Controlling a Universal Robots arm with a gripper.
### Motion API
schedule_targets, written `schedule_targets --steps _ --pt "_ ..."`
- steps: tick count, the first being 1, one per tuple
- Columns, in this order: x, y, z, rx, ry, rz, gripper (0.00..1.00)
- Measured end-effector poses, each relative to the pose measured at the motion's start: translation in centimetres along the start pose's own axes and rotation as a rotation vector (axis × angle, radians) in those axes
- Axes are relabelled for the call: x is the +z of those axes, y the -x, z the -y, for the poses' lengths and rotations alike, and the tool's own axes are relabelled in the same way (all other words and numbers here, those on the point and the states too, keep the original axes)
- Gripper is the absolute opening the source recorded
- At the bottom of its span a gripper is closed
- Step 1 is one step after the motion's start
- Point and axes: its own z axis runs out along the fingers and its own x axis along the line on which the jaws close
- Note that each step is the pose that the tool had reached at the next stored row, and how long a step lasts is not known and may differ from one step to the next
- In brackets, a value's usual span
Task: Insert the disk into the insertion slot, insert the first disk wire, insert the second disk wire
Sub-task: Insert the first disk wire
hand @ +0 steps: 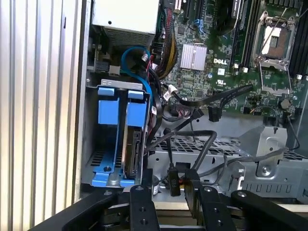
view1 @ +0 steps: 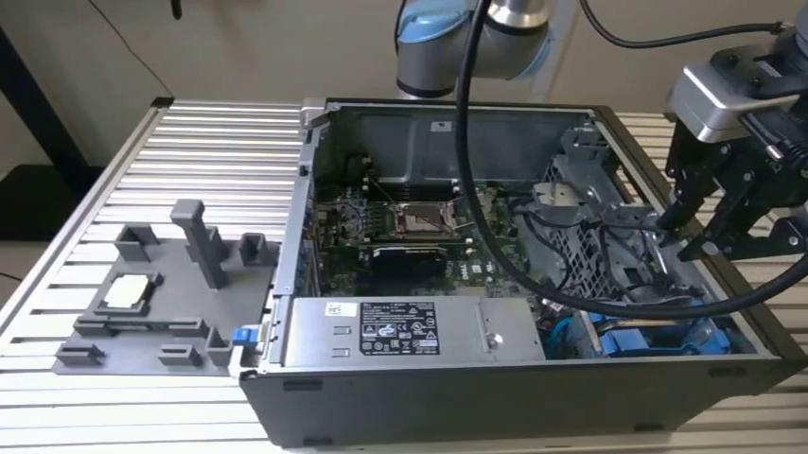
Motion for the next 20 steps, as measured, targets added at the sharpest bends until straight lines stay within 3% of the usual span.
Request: schedule_targets --steps 5,8,16,17,19,20 --pt "0.00 0.00 0.00 0.000 0.0000 0.0000 0.38" --pt "0.00 0.00 0.00 0.000 0.0000 0.0000 0.19" --pt "0.00 0.00 0.00 0.000 0.0002 -0.0015 0.19" --pt "0.02 -0.01 0.00 -0.001 0.0011 -0.0094 0.19" --pt "0.08 -0.01 -0.01 -0.003 0.0036 -0.0319 0.19" --pt "0.16 -0.02 -0.01 -0.003 0.0044 -0.0388 0.19"
